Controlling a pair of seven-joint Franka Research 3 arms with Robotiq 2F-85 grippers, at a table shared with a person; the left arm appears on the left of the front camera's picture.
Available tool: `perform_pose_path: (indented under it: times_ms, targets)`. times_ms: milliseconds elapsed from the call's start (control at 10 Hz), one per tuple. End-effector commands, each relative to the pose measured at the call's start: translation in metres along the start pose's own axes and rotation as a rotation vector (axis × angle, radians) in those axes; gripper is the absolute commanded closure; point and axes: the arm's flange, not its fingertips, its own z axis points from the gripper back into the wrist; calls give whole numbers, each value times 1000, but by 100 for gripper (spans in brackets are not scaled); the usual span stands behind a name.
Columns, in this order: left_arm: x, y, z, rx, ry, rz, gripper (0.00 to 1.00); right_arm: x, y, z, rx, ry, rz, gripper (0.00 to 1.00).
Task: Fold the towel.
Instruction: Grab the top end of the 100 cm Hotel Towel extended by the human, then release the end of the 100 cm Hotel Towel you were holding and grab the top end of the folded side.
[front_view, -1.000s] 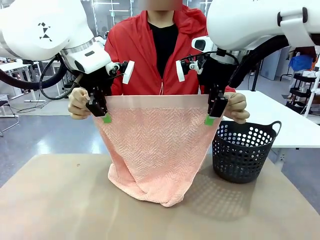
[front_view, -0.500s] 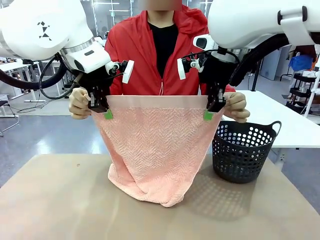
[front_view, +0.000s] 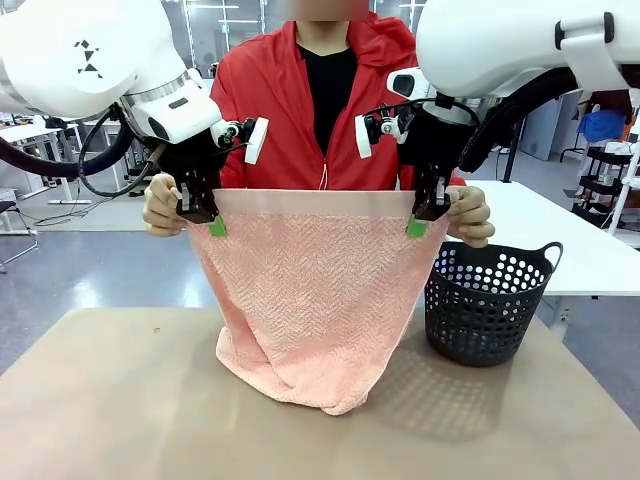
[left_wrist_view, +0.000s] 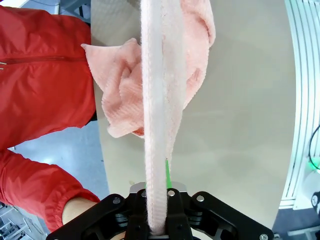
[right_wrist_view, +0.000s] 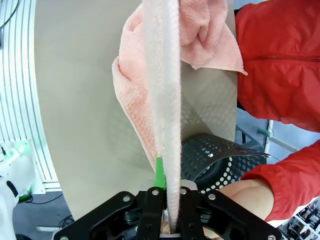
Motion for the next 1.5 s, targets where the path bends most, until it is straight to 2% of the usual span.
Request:
perform_pose_path:
  times_ms: [0, 100, 1400]
  targets:
    - [-4, 6, 1, -22, -27, 3, 100, 1, -5, 0, 22, -26, -20, 100]
    - [0, 0, 0, 0, 0, 0, 100, 0, 0, 0, 0, 0, 0, 100]
    - [0, 0, 0, 0, 0, 0, 100, 0, 0, 0, 0, 0, 0, 100]
